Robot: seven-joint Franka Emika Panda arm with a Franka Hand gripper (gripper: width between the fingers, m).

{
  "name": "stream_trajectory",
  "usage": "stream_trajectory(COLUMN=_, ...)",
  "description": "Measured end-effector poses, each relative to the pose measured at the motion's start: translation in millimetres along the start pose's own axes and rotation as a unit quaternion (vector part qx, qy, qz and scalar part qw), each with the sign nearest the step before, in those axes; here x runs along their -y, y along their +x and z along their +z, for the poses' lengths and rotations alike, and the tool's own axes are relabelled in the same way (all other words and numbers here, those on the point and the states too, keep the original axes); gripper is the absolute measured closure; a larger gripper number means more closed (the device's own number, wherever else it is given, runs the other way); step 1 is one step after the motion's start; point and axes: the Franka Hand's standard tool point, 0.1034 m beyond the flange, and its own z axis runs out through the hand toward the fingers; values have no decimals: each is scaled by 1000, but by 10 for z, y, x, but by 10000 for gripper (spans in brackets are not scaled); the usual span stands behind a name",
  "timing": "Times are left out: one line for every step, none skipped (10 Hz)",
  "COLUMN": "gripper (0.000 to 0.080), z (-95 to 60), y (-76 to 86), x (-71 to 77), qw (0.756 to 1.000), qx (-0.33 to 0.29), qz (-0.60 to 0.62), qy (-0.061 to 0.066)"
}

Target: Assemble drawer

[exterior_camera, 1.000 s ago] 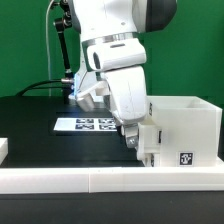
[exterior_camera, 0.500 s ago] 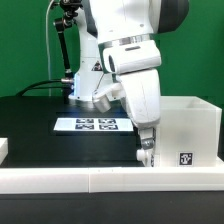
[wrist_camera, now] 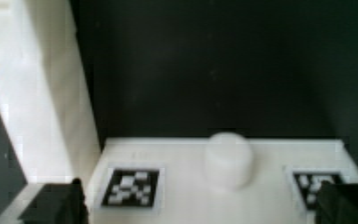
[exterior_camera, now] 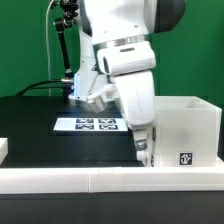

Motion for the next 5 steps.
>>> stream_trajectory(gripper=150, z=-26, y=-131, x=4, qw=1000, qx=1, qz=-3, qy=5)
stream_trajectory(gripper=150, z=-54, y=-229, x=9, qw=1000, qx=2, qz=-1, qy=5)
stream_trajectory(gripper=150, z=-71, y=-267, x=7, qw=1000, qx=2, qz=3, qy=4)
stream_trajectory(gripper=150, z=-52, y=-247, x=14, qw=1000, qx=1, qz=2, qy=5)
stream_trajectory(gripper=150, z=-52, y=-252, x=15, qw=1000, qx=1, qz=2, qy=5)
